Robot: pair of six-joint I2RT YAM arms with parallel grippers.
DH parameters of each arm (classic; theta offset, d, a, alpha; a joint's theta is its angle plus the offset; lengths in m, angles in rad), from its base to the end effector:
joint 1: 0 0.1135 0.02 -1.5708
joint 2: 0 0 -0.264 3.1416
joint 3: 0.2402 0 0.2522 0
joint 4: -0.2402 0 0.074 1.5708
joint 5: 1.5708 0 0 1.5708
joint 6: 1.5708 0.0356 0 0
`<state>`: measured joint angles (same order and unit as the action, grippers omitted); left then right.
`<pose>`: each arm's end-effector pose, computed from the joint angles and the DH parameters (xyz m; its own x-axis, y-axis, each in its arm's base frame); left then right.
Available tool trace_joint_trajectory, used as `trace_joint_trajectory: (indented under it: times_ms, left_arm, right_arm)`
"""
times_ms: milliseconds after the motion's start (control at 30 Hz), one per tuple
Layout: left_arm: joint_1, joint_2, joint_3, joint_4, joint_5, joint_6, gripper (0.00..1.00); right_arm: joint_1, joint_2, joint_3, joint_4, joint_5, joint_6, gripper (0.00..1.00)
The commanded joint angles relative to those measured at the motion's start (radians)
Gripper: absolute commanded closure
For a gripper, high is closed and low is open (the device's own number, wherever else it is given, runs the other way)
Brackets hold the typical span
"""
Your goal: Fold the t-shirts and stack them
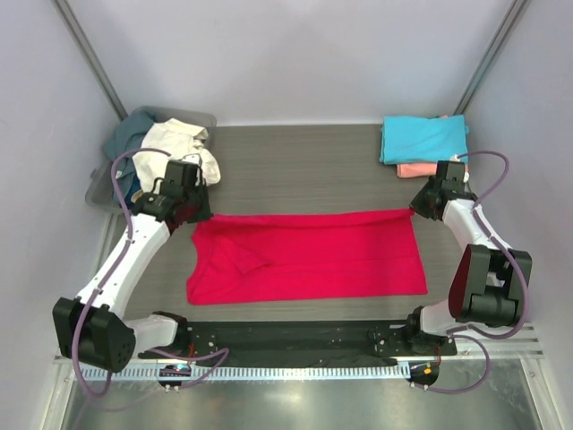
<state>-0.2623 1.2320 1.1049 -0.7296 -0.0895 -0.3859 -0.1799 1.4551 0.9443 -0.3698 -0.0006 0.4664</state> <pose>0.2467 -0.0629 0.3082 -0.7521 -0.1862 -0.6322 -0.0878 0.9790 -0.1839 0.2975 -0.0541 0.2238 -0.5973 0.5657 -0.5685 0.5007 0.8168 0.2867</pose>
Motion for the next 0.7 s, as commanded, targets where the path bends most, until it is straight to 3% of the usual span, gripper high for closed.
trace_joint_trajectory:
  times_ms: [0,400,667]
  left_arm:
    - [-0.006,-0.066,-0.030,-0.043,-0.016,-0.004,1.00]
    - [-0.009,-0.203,-0.112,-0.125,0.002,-0.014,1.00]
    - [-0.028,-0.273,-0.091,-0.197,-0.021,-0.076,1.00]
  right_arm:
    - [-0.006,-0.064,-0.013,0.039,-0.004,0.011,0.99]
    - [-0.066,-0.111,-0.088,0.043,-0.004,0.037,0.99]
    - [-0.076,-0.124,-0.144,0.051,-0.024,0.054,0.99]
